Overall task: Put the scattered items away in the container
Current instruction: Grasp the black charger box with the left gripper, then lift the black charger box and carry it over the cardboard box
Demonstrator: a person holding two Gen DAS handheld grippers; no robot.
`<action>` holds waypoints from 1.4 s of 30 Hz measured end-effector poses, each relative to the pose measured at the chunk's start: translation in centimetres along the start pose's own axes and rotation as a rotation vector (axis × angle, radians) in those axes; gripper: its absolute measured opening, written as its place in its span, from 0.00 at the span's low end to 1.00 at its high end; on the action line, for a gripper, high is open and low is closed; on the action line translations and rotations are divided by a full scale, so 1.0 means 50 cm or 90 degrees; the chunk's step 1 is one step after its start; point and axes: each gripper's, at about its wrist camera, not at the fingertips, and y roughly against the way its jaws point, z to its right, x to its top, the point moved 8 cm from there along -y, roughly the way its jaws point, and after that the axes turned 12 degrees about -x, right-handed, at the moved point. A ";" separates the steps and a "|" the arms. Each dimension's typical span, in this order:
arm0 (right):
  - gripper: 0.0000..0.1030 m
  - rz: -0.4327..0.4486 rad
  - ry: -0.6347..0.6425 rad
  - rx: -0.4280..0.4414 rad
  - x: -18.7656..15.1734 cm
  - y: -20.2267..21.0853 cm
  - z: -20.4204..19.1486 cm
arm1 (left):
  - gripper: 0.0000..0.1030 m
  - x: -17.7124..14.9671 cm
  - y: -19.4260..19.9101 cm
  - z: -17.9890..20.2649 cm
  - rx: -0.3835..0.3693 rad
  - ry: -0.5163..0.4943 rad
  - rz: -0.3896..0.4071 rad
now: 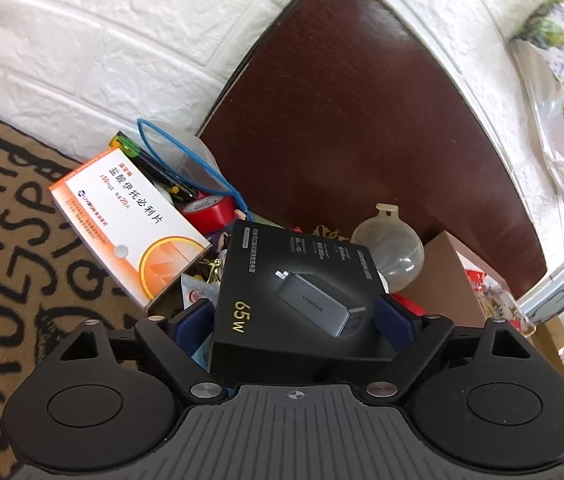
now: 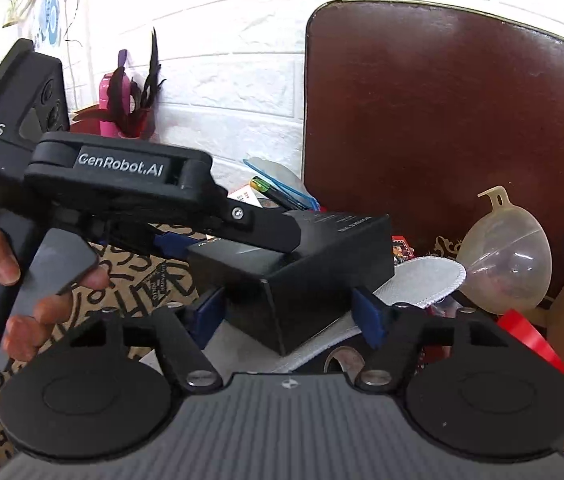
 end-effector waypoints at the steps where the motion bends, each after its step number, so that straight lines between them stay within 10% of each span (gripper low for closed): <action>1: 0.69 -0.001 0.001 0.001 -0.001 0.008 0.000 | 0.86 -0.005 0.007 0.011 0.003 -0.008 0.000; 10: 0.69 0.021 0.031 0.001 -0.051 0.197 0.005 | 0.86 -0.118 0.078 0.179 -0.019 -0.059 -0.021; 24: 0.75 -0.088 0.004 -0.022 -0.320 0.431 0.086 | 0.88 -0.445 0.026 0.331 -0.072 -0.026 -0.182; 42: 0.75 -0.128 0.001 0.003 -0.375 0.422 0.094 | 0.86 -0.471 -0.039 0.309 -0.040 -0.040 -0.237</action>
